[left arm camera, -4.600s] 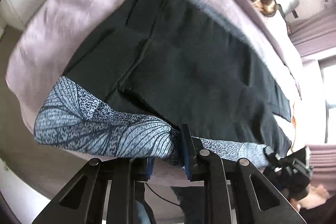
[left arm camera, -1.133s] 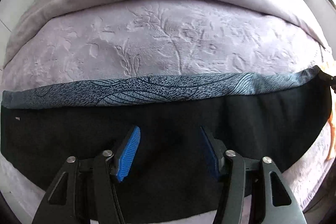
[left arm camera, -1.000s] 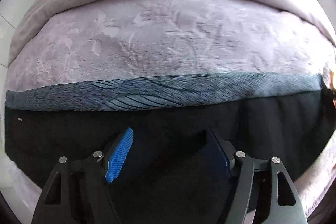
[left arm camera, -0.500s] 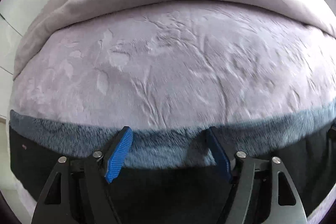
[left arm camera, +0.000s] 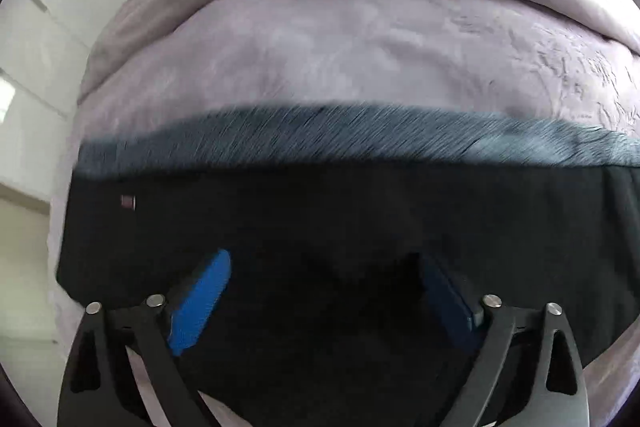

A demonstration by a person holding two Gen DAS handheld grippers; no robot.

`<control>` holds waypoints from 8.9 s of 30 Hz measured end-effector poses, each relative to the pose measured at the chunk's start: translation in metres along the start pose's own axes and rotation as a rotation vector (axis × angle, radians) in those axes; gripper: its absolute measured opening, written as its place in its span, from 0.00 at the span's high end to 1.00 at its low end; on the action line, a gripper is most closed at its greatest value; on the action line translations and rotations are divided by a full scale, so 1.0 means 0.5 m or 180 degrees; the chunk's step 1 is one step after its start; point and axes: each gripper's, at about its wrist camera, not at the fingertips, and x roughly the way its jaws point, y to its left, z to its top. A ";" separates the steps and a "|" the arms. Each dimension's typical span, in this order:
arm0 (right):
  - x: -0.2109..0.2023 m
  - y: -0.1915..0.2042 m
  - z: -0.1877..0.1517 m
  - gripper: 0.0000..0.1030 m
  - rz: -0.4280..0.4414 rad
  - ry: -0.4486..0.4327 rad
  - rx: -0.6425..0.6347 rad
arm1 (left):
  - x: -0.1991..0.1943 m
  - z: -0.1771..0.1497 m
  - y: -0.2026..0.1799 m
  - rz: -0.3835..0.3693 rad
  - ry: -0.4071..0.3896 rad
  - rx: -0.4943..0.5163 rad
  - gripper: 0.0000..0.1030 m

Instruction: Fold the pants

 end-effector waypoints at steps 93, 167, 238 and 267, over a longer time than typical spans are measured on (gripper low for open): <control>0.257 1.005 0.073 0.86 0.0498 0.0513 -0.1564 | 0.088 -0.002 0.544 -0.0197 -0.0232 -0.0695 0.00; 0.004 -0.125 0.087 0.59 0.0866 -0.0254 0.1208 | -0.157 0.032 -0.387 -0.0241 0.0264 0.0442 0.00; 0.066 -0.190 -0.015 0.48 0.2130 -0.0682 0.1994 | -0.201 -0.141 -0.649 -0.0555 0.0456 0.0754 0.00; 0.083 -0.181 0.027 0.87 0.2614 -0.0731 0.1929 | -0.200 -0.123 -0.687 -0.0489 -0.0045 0.0858 0.34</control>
